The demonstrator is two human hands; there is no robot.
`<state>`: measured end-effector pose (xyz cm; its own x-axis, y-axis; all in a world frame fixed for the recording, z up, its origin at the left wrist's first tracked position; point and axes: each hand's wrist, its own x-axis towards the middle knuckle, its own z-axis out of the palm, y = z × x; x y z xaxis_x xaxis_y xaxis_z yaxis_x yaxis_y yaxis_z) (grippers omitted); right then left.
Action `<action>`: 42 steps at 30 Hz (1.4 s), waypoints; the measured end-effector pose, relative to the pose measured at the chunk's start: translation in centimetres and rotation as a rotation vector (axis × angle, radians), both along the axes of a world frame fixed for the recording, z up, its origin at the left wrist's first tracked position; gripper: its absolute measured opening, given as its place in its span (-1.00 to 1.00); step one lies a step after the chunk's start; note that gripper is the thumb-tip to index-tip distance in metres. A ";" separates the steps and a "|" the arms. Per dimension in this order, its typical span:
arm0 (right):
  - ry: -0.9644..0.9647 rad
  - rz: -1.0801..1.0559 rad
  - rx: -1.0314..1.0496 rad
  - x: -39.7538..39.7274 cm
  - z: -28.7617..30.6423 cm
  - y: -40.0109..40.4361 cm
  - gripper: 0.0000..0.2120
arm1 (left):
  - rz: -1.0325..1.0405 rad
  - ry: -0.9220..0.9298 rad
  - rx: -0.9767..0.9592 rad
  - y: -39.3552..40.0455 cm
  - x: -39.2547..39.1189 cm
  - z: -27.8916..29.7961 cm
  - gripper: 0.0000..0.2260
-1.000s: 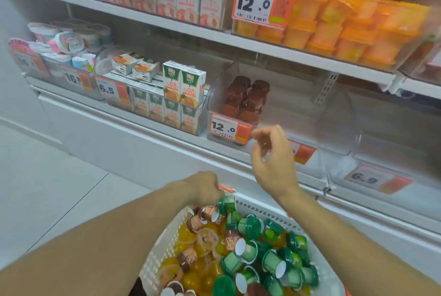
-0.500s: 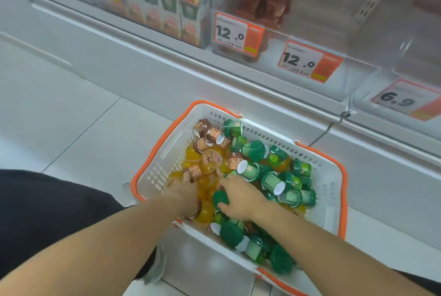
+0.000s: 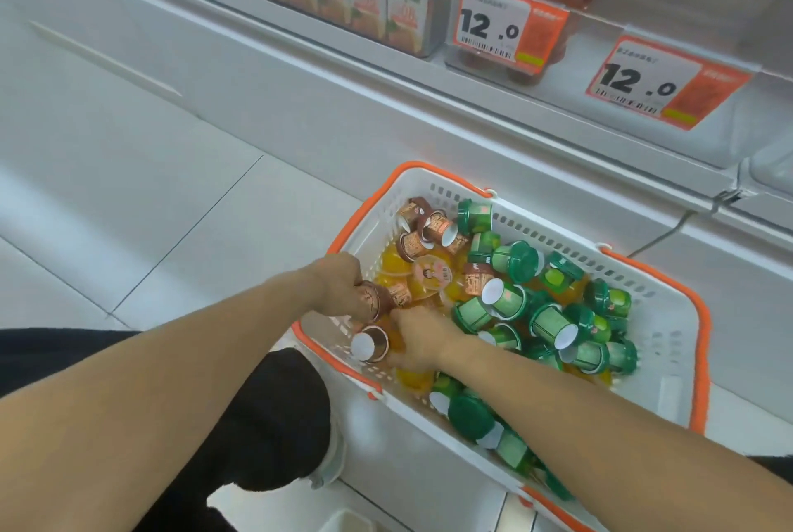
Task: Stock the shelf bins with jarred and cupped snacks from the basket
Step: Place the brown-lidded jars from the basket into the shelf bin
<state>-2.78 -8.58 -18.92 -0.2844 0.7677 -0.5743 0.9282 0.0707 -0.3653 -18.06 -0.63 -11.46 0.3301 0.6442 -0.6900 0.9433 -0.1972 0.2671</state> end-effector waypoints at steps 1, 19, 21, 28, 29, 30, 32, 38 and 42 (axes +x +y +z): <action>0.041 -0.023 -0.039 -0.6 -0.5 0.1 -0.56 | 0.047 -0.044 -0.015 0.2 -0.5 0.4 -0.45; 0.692 -0.758 -0.378 0.7 1.8 0.8 -0.67 | 0.445 -0.467 -0.121 4.0 -3.5 9.9 -0.58; 0.967 -0.946 -0.501 1.7 4.4 1.5 -0.64 | 0.562 -0.613 -0.194 4.5 -3.0 11.5 -0.63; 1.644 -1.036 -0.465 6.4 14.1 3.3 -0.58 | 0.622 -0.989 -0.484 6.1 0.7 16.0 -0.72; 1.693 -1.027 -0.436 6.8 15.4 3.5 -0.59 | 0.605 -1.037 -0.493 6.0 1.5 16.6 -0.75; 1.730 -1.032 -0.411 7.3 16.7 3.7 -0.61 | 0.596 -1.087 -0.501 5.8 2.3 17.2 -0.75; 1.789 -1.039 -0.374 8.2 19.2 3.8 -0.61 | 0.600 -1.184 -0.518 5.5 4.0 18.3 -0.72; 1.922 -1.035 -0.181 10.0 24.3 3.6 -0.46 | 0.560 -1.238 -0.342 5.6 7.3 20.5 -0.72; 1.886 -1.028 -0.123 11.3 25.7 3.4 -0.43 | 0.384 -1.063 -0.281 5.2 8.8 20.7 -0.75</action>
<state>8.55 -5.15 6.80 -0.0437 0.9731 -0.2264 -0.7649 -0.1783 -0.6190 -9.30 4.55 9.21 0.6441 0.6960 -0.3173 0.2025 0.2449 0.9482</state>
